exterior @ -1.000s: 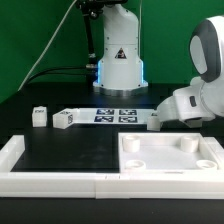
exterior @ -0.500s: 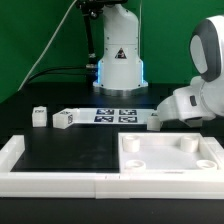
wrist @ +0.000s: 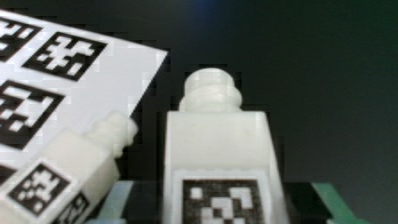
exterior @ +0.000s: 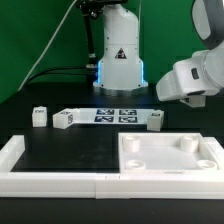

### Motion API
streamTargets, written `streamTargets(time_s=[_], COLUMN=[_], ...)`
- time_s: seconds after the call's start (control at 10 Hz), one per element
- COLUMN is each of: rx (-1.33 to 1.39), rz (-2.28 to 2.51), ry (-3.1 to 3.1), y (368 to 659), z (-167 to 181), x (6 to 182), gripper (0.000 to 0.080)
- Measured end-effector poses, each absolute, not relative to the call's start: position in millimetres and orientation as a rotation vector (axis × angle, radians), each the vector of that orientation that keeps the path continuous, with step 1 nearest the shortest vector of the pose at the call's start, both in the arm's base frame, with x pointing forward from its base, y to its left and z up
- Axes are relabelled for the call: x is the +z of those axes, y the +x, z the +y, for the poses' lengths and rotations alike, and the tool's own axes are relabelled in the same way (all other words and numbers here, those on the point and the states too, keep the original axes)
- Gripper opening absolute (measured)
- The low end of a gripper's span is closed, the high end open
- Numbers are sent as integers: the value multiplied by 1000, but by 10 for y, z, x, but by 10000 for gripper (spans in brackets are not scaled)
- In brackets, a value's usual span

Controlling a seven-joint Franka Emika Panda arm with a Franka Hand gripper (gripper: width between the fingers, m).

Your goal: Assemble one leg

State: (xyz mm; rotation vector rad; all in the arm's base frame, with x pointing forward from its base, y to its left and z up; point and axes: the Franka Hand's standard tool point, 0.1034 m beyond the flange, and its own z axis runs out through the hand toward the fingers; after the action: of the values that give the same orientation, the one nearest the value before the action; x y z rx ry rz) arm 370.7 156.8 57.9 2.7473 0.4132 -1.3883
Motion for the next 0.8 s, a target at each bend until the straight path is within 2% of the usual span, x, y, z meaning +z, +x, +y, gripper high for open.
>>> streamTargets(time_s=[0.2, 0.6, 0.8], rx=[-1313, -779, -495], rz=[415, 415, 396], ry=[2791, 3013, 3088], y=[3755, 3846, 4017], z=[1585, 1566, 1493], x=[546, 546, 742], gripper=[287, 287, 287])
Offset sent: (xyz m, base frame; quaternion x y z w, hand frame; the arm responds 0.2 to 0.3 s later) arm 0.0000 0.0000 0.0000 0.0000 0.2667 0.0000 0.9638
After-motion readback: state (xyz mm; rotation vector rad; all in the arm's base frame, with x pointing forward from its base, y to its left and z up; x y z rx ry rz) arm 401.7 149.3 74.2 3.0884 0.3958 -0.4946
